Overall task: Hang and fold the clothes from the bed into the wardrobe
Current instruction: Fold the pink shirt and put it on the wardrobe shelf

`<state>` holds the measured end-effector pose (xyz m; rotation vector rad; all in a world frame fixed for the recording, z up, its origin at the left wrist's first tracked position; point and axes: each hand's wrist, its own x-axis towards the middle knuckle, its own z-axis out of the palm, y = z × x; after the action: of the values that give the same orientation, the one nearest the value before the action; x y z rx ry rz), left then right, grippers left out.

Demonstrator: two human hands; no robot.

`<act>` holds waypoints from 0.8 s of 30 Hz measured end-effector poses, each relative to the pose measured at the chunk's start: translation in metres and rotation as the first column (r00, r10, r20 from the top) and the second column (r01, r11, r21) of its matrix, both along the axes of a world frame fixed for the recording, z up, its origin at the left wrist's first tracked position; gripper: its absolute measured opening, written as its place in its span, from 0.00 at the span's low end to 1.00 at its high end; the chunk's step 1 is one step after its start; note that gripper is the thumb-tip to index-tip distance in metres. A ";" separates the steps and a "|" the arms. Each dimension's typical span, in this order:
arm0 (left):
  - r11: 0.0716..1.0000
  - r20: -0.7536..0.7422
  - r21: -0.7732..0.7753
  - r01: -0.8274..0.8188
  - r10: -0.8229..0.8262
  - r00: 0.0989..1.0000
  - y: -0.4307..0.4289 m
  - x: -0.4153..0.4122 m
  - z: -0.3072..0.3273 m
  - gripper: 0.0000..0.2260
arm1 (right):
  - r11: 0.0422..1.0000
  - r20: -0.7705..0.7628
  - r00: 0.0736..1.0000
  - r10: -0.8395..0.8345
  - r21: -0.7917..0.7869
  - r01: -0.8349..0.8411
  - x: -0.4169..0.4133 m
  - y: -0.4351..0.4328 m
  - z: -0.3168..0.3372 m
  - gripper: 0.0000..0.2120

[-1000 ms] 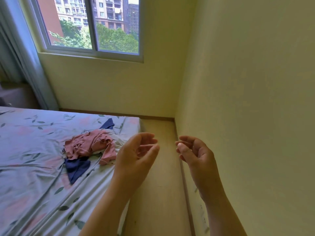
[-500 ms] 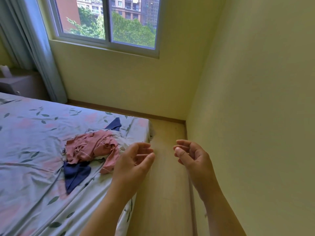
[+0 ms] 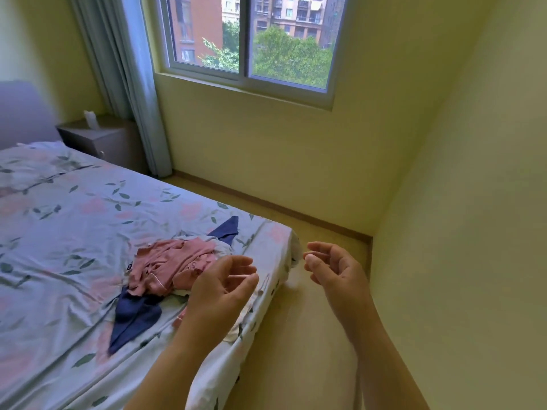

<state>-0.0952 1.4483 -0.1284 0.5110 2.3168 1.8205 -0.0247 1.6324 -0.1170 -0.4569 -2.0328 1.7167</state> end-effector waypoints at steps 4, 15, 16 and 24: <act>0.994 0.041 -0.039 -0.104 0.105 0.994 0.013 -0.031 -0.010 0.09 | 0.998 0.045 0.997 0.063 -0.013 -0.062 -0.045 0.031 -0.010 0.07; 0.947 0.184 -0.050 -0.317 0.321 0.929 0.017 -0.161 -0.053 0.07 | 0.958 0.236 0.932 0.275 0.012 -0.285 -0.204 0.047 -0.031 0.10; 0.943 0.183 -0.039 -0.332 0.333 0.925 0.016 -0.172 -0.055 0.06 | 0.954 0.248 0.925 0.289 0.008 -0.300 -0.216 0.047 -0.033 0.10; 0.904 0.142 -0.116 -0.411 0.425 0.894 0.016 -0.234 -0.068 0.06 | 0.908 0.340 0.852 0.397 -0.007 -0.420 -0.309 0.051 -0.057 0.09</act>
<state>-0.3287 1.4638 -0.1964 -0.1669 2.5126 1.8324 -0.3338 1.6837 -0.1742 -0.3245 -2.5782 1.9037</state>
